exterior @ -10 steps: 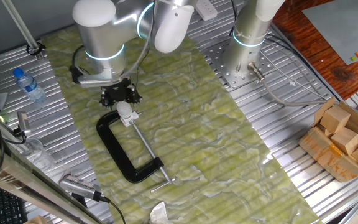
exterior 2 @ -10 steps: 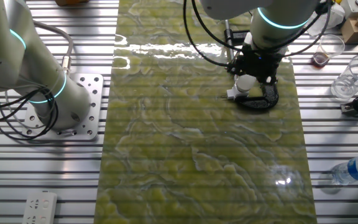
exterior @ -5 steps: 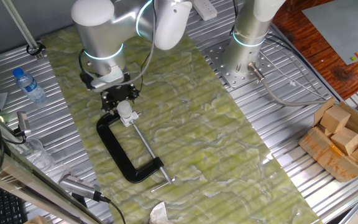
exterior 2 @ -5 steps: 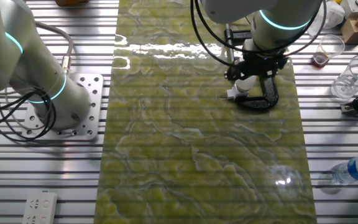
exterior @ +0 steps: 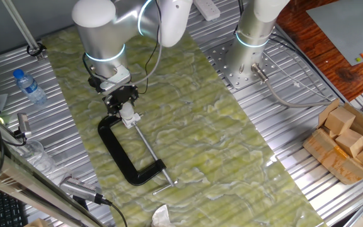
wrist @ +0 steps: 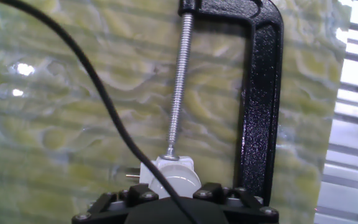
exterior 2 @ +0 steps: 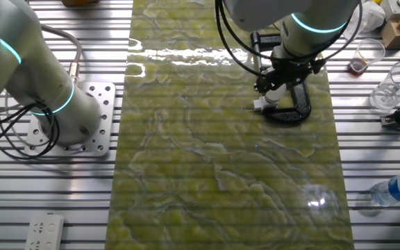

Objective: Install the light bulb by rotating it

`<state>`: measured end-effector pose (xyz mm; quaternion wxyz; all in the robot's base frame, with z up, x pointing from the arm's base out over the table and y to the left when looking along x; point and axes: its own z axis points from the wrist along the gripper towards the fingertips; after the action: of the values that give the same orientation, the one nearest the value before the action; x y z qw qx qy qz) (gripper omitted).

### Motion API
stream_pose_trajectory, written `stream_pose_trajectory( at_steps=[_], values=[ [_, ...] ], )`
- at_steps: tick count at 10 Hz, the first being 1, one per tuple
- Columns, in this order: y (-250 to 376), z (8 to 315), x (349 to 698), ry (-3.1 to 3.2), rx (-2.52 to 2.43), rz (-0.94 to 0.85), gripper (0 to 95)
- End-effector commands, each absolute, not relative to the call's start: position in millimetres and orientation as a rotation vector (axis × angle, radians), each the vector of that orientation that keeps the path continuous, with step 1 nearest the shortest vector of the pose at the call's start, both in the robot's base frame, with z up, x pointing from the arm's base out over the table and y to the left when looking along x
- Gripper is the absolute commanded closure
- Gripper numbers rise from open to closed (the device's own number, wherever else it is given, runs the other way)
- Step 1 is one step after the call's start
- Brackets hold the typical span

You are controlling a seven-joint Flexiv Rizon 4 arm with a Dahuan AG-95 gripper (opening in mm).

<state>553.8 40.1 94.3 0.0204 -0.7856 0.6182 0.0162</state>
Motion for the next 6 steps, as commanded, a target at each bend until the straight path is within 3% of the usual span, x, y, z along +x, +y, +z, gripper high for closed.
stream_pose_trajectory(
  at_steps=[1, 4, 5, 6],
  values=[
    [39.5, 93.2, 554.3, 1.934, -2.425, 0.051, 57.0],
    [39.6, 93.2, 554.3, 1.941, -2.42, 0.052, 57.0],
    [39.6, 93.2, 554.3, 1.95, -2.413, 0.052, 76.0],
    [39.7, 93.2, 554.3, 1.99, -2.384, 0.052, 76.0]
  ],
)
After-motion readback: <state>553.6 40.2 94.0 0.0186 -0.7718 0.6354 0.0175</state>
